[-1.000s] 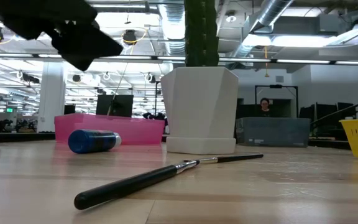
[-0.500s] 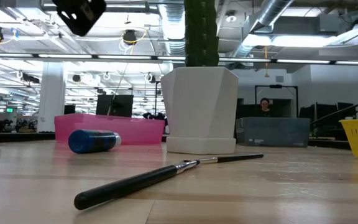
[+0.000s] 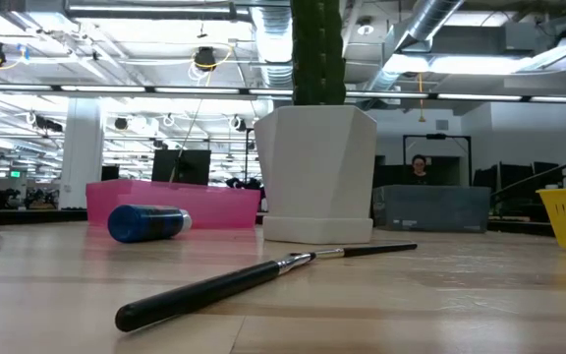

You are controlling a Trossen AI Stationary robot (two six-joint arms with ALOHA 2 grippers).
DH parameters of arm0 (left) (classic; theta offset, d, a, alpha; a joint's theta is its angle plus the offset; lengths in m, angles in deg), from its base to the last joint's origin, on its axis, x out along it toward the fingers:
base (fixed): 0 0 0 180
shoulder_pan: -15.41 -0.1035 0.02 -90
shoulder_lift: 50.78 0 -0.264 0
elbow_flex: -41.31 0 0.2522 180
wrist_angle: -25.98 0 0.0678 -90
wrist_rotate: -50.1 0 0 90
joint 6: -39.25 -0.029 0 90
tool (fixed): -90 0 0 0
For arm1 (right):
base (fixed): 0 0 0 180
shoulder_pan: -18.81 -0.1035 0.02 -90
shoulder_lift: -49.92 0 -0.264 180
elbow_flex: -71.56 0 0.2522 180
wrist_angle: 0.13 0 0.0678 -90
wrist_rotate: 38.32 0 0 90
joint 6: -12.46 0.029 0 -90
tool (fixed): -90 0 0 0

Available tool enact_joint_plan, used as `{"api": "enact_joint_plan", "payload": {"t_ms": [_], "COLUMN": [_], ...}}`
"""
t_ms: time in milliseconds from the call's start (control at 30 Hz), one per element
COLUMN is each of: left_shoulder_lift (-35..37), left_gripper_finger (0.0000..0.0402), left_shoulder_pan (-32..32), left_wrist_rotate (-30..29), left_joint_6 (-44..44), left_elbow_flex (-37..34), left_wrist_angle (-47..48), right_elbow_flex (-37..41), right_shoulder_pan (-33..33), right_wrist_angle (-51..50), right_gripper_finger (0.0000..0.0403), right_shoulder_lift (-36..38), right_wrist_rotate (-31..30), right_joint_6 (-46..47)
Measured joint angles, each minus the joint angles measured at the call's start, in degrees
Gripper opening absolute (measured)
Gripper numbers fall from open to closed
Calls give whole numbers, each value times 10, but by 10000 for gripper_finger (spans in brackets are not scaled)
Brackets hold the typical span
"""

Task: Pick & Place Paint Supplies
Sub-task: Put the top foundation brush into the black bin

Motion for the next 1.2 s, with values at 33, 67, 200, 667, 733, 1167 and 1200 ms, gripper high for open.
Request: {"api": "enact_joint_plan", "payload": {"t_ms": [33, 67, 200, 667, 733, 1167, 1200], "left_shoulder_lift": [-13, -27, -68, -146, -152, -164, -164], "left_gripper_finger": [196, 196, 196, 194, 189, 137, 134], "left_shoulder_pan": [5, 9, 17, -41, -46, -80, -85], "left_wrist_rotate": [-10, -20, -55, -94, -91, -89, -91], "left_joint_6": [1, 2, 7, 104, 77, -13, -13], "left_elbow_flex": [28, 57, 162, 229, 213, 112, 104], "left_wrist_angle": [38, 73, 180, 471, 447, 290, 279], "right_elbow_flex": [0, 0, 0, 0, 0, 0, 0], "right_shoulder_pan": [-2, -2, -2, -7, -7, -1, 0], "right_wrist_angle": [6, 9, 16, 9, 3, -4, -4], "right_gripper_finger": [186, 186, 186, 186, 186, 186, 186], "right_shoulder_lift": [0, 0, 0, 0, 0, 0, 0], "right_wrist_rotate": [0, 0, 0, 0, 1, 0, 0], "right_joint_6": [8, 17, 57, 98, 98, 83, 83]}}
